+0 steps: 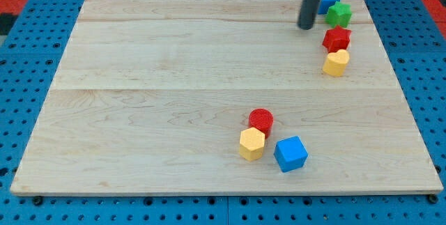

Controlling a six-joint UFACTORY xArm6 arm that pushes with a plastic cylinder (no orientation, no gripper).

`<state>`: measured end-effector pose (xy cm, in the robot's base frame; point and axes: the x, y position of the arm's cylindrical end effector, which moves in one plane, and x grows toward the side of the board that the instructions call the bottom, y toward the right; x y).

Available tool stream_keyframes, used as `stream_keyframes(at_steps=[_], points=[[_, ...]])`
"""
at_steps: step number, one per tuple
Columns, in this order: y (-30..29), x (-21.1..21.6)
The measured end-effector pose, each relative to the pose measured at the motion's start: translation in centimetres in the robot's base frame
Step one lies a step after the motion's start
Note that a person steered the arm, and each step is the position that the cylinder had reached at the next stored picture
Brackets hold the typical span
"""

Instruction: Push the yellow hexagon with red circle towards the top of the board

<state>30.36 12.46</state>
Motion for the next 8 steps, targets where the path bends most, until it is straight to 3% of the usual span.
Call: stream_keyframes(at_steps=[2, 4, 5, 6, 8], points=[[-6.1, 11.2], [-19.4, 22.3], [-16.2, 27.2], [-11.0, 28.6], [-10.0, 27.2]])
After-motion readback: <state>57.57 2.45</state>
